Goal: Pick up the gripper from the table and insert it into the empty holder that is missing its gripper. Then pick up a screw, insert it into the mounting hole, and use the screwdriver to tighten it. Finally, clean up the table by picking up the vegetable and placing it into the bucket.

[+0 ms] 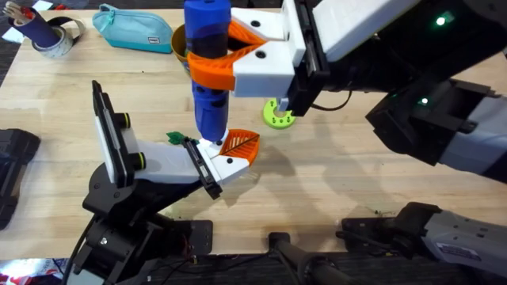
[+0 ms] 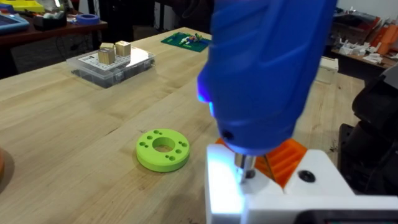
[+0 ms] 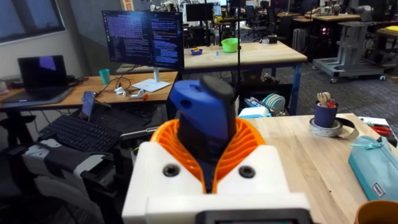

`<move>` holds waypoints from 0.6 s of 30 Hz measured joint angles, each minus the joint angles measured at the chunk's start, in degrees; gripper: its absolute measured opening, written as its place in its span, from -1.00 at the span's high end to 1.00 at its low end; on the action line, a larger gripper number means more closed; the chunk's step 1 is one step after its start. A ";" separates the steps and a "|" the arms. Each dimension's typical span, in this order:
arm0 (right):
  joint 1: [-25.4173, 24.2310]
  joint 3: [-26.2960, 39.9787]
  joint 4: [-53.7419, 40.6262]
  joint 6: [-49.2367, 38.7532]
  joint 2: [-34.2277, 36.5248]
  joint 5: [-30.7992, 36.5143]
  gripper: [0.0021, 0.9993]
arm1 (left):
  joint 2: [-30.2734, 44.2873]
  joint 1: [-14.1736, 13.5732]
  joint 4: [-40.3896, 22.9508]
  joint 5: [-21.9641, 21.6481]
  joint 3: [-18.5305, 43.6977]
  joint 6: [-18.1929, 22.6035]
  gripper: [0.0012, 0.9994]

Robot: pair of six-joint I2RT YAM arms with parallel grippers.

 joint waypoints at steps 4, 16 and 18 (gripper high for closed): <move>-0.02 -0.25 -0.83 0.04 0.26 0.00 0.92 | 0.00 -0.01 -1.40 -0.06 0.00 -0.18 0.97; -0.61 -0.52 4.88 0.06 0.37 -0.03 0.92 | 0.00 -0.01 -1.34 -0.07 0.00 -0.20 0.97; -0.61 -0.52 4.88 0.06 0.36 -0.05 0.92 | -0.01 -0.01 -1.33 -0.06 0.00 -0.20 0.97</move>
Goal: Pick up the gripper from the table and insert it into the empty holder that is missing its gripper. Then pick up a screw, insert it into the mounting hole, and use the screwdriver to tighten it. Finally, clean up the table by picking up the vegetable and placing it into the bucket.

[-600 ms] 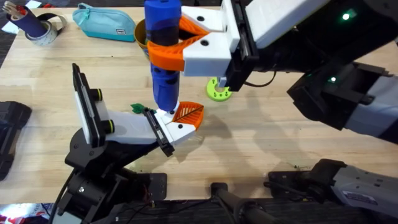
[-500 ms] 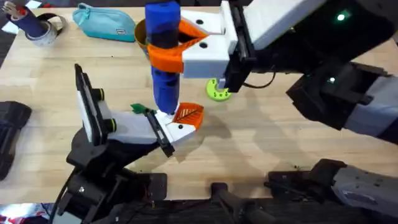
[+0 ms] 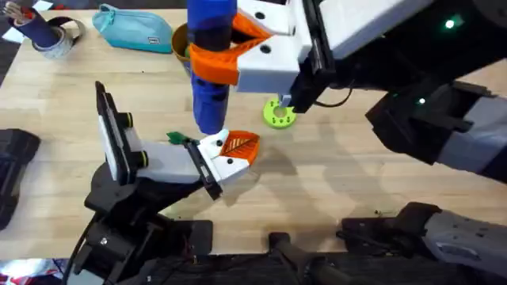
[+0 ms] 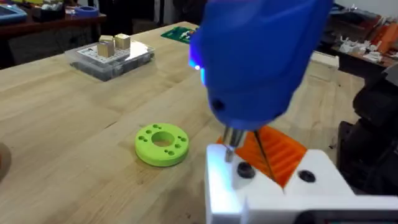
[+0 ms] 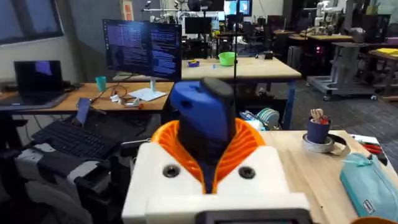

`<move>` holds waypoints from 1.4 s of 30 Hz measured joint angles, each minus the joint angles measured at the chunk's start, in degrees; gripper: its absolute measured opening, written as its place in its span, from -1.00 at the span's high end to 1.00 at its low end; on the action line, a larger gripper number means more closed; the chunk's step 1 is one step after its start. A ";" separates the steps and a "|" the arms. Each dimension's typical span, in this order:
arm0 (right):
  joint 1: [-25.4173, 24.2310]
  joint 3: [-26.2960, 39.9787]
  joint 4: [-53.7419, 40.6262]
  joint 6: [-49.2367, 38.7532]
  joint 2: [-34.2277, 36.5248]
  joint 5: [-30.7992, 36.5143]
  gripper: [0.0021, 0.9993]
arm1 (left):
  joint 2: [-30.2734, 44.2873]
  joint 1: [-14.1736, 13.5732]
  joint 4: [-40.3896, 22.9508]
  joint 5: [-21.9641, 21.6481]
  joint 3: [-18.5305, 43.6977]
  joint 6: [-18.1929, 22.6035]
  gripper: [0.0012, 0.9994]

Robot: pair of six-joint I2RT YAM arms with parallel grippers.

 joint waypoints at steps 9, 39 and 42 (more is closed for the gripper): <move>-1.25 0.00 -0.06 1.27 -0.06 -0.08 0.92 | 0.00 0.00 0.01 0.00 0.00 0.00 0.97; -3.19 -0.02 -2.18 7.76 -0.06 -0.08 0.92 | 0.01 0.00 -0.01 0.00 0.00 0.00 0.97; -3.13 -0.02 -2.18 7.74 -0.06 -0.08 0.92 | 0.00 0.00 0.01 0.00 0.00 0.00 0.97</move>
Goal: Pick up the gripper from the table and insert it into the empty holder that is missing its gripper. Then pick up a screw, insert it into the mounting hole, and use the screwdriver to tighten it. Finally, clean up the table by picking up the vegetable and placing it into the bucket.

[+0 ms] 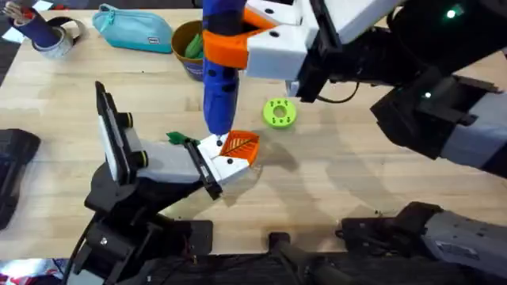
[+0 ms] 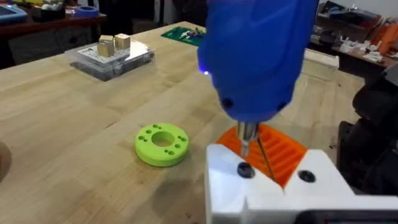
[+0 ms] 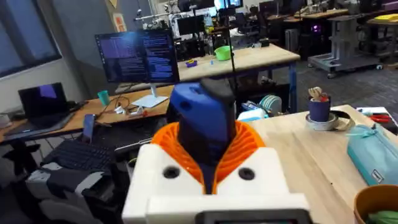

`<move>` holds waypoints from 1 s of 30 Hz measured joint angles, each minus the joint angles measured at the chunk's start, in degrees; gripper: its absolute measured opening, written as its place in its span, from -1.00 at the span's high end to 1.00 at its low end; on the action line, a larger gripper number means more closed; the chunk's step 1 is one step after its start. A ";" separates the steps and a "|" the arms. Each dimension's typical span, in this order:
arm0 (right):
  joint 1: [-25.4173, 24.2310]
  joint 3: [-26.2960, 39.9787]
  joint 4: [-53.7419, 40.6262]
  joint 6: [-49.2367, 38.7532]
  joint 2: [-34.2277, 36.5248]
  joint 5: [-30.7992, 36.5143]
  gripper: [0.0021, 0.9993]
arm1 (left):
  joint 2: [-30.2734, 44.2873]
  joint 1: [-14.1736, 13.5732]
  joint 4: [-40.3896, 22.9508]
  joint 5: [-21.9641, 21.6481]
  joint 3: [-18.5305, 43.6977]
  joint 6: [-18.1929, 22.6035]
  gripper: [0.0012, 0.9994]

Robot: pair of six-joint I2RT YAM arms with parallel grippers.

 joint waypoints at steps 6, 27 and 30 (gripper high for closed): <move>0.78 -0.01 -2.46 -0.02 -0.02 0.00 0.92 | 0.02 0.00 -0.02 0.00 0.00 0.00 0.97; 0.82 -0.11 -2.44 0.02 -0.01 0.02 0.92 | 0.00 0.00 0.00 0.00 0.00 0.00 0.97; 0.82 -0.13 -1.17 0.17 0.00 0.00 0.92 | 0.00 0.00 0.00 0.00 0.00 0.00 0.97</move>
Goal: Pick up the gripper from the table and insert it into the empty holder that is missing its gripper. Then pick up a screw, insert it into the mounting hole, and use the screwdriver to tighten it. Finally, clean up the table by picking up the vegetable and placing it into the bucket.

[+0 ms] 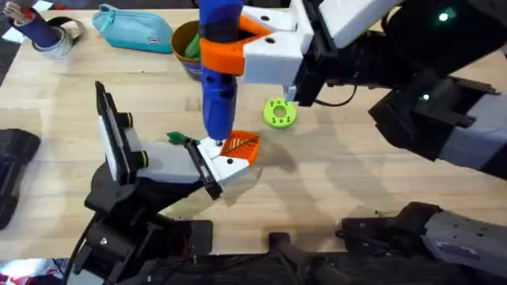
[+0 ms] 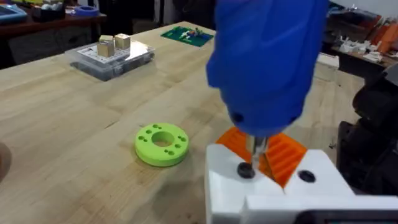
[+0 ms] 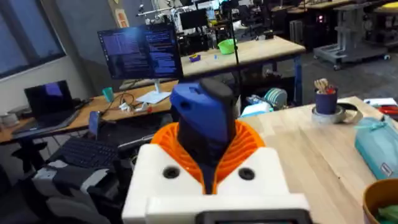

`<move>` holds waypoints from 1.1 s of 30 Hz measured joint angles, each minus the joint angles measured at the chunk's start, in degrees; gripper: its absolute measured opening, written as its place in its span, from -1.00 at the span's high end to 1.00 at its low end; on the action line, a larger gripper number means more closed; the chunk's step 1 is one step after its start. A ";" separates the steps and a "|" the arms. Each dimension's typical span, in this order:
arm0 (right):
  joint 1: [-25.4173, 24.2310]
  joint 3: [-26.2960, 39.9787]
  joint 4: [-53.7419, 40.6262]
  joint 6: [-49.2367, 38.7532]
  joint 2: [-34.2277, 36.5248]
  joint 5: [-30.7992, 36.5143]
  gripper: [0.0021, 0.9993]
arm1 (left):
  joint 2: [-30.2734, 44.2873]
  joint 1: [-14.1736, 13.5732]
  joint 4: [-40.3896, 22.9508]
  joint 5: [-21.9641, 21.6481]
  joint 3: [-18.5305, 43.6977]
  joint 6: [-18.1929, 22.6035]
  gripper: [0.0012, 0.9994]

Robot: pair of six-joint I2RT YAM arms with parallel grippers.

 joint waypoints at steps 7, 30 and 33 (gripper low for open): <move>0.00 0.00 0.40 -0.26 0.00 0.02 0.92 | 0.00 0.00 -0.02 0.00 0.00 0.00 0.97; 0.33 -0.04 1.38 -6.06 0.00 -3.89 0.94 | 0.00 0.00 -0.04 0.00 0.00 0.00 0.97; 0.33 -0.04 1.25 -6.04 0.00 -3.87 0.94 | 0.02 0.00 -0.11 0.00 0.00 0.00 0.97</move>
